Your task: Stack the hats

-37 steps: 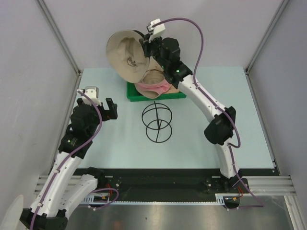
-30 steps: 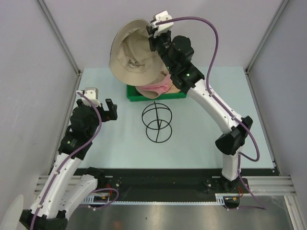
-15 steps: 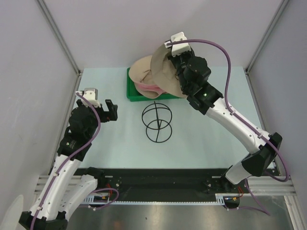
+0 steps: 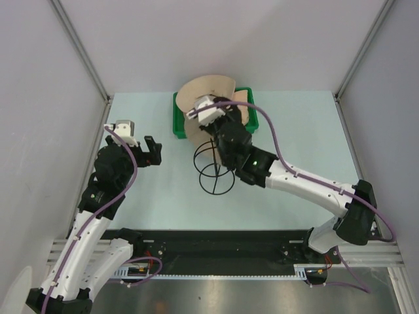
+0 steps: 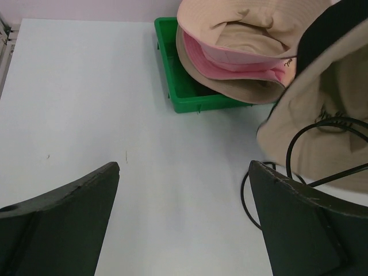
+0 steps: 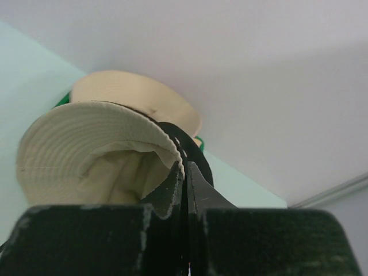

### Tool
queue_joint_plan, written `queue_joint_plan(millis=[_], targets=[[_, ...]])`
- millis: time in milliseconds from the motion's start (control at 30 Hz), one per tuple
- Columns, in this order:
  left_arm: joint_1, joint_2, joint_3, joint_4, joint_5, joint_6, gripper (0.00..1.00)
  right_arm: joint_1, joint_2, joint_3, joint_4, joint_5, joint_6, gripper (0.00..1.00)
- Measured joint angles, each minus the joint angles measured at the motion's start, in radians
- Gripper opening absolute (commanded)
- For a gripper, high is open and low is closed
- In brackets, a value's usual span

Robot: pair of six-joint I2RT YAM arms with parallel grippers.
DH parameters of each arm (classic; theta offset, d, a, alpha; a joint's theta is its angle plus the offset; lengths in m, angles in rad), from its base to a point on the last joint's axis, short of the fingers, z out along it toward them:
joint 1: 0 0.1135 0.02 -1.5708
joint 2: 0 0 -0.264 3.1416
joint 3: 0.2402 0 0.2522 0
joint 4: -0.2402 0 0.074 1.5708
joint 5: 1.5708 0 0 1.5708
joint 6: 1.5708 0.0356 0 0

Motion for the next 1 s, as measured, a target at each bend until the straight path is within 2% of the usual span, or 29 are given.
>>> queue_joint_plan(millis=[200, 367, 667, 800, 1000], targets=[[0.000, 0.000, 0.000, 0.000, 0.010, -0.002, 1.00, 0.138, -0.027, -0.064, 0.002, 0.053, 0.005, 0.00], [0.000, 0.000, 0.000, 0.000, 0.018, -0.007, 1.00, 0.189, -0.071, -0.100, -0.066, 0.046, 0.100, 0.00], [0.000, 0.002, 0.000, 0.000, 0.029, -0.008, 1.00, 0.193, -0.141, -0.227, -0.194, -0.136, 0.383, 0.00], [0.000, 0.006, 0.000, 0.000, 0.029, -0.008, 1.00, 0.194, -0.137, -0.270, -0.211, -0.243, 0.467, 0.00], [0.000, 0.008, 0.000, 0.000, 0.029, -0.008, 1.00, 0.205, -0.119, -0.278, -0.209, -0.324, 0.541, 0.00]])
